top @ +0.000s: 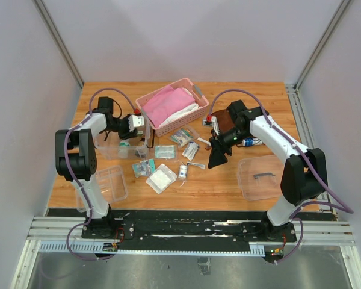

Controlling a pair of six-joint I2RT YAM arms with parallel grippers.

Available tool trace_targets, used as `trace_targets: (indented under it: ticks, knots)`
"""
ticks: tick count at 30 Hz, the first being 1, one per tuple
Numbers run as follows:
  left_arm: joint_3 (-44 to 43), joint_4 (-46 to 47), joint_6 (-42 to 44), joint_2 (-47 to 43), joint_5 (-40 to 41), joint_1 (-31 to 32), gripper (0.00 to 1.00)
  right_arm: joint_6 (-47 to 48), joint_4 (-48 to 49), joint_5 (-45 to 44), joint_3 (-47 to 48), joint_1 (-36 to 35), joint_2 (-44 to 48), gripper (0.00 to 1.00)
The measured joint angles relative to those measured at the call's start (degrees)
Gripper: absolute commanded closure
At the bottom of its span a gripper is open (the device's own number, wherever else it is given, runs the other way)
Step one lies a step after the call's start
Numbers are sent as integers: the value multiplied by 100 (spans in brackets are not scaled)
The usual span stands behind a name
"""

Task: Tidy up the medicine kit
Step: Place the medical item at the medicine box.

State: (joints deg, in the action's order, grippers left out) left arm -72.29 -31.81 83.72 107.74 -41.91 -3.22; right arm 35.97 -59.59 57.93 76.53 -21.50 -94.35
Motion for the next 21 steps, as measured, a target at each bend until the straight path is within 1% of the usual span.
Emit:
trace_targets:
  ticks: [5,13,21]
  knots:
    - [-15,52,-42,0,33,0,48,0,0,-7,0,0,-9,41]
    - [-13,37,-177,-81,94,0,44,4,-2,-7,0,0,-11,42]
    - [227,162,-323,-743,251,-2,42,35,-9,-7,0,0,-11,42]
